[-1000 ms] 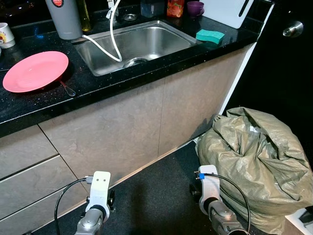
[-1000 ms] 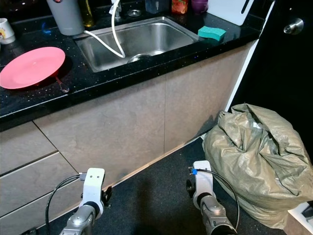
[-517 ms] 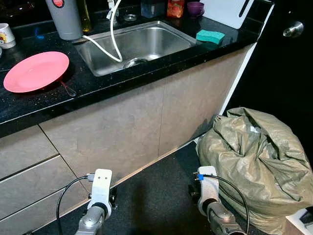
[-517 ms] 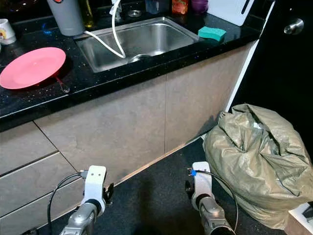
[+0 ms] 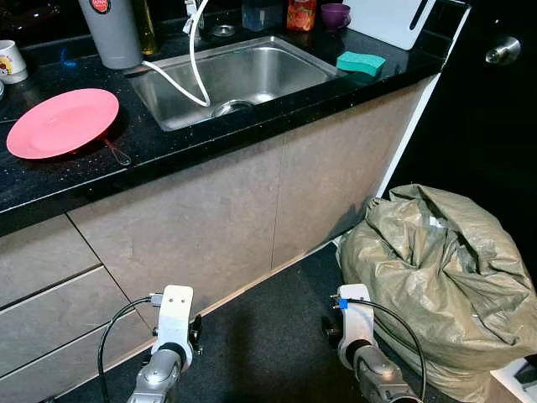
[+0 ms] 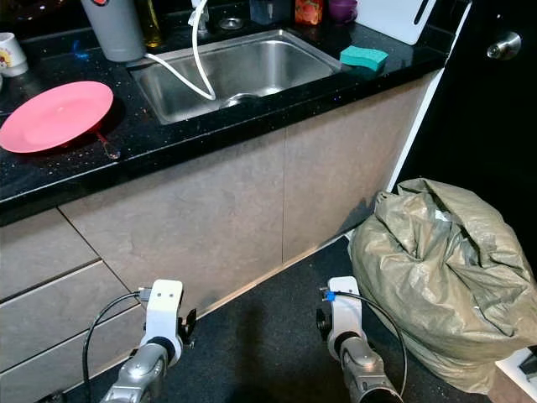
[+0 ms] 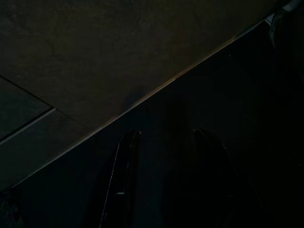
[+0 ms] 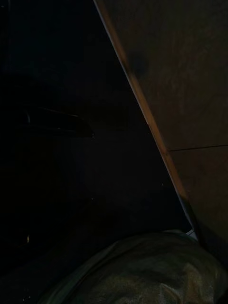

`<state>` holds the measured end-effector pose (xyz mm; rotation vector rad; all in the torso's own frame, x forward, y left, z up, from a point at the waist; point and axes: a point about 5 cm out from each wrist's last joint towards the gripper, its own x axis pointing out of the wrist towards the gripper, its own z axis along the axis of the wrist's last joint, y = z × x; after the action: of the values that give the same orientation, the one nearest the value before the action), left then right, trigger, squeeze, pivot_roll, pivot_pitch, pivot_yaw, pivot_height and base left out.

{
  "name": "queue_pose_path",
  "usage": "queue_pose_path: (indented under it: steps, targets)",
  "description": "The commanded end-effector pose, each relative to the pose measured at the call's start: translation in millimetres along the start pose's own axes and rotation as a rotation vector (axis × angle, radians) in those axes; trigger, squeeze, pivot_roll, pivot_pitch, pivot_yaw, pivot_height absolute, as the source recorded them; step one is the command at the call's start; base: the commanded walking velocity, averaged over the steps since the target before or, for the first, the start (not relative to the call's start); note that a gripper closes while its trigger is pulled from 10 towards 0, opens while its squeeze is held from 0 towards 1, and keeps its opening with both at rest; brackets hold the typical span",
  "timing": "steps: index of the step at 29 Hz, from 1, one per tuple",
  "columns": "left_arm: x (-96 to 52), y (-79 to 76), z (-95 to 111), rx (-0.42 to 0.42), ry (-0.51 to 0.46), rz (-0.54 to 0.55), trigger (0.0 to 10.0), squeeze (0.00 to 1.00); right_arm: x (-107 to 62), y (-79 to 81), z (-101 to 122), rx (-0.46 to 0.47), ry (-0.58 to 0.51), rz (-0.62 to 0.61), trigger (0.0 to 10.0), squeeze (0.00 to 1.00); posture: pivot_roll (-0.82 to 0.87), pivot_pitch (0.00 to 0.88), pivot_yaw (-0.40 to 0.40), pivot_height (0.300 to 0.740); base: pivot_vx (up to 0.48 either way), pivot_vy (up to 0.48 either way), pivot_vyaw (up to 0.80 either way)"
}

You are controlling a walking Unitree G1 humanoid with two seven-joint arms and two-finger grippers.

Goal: Kitchen organization

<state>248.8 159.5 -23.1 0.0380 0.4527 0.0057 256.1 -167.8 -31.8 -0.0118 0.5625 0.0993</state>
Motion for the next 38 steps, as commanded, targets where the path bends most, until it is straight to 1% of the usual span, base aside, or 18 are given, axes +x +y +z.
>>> queue_pose_path:
  steps: [1, 24, 27, 38]
  targets:
    - [-2.1, -3.0, -4.0, -0.007, 0.017, -0.010, 10.0, 0.00, 0.6, 2.5, 2.2, -0.008, -0.013, 0.011, 10.0, 0.00, -0.01, 0.102, 0.021, 0.740, 0.000, 0.000, 0.50]
    - [-2.5, -4.7, -2.1, -0.009, 0.017, -0.015, 10.0, 0.00, 1.8, 2.7, 4.8, -0.022, -0.013, 0.013, 10.0, 0.00, 0.00, 0.106, 0.017, 0.740, 0.000, 0.000, 0.80]
    - [-2.3, -4.6, -1.9, -0.004, 0.020, -0.018, 10.0, 0.00, 1.8, 0.9, 4.1, 0.013, -0.009, -0.009, 10.0, 0.00, 0.00, 0.104, 0.017, 0.740, 0.000, 0.000, 0.00]
    - [-1.2, -4.7, -0.2, -0.005, 0.022, -0.024, 10.0, 0.00, 2.8, 2.9, 5.6, 0.011, -0.011, -0.002, 10.0, 0.00, 0.00, 0.090, 0.021, 0.740, 0.000, 0.000, 0.00]
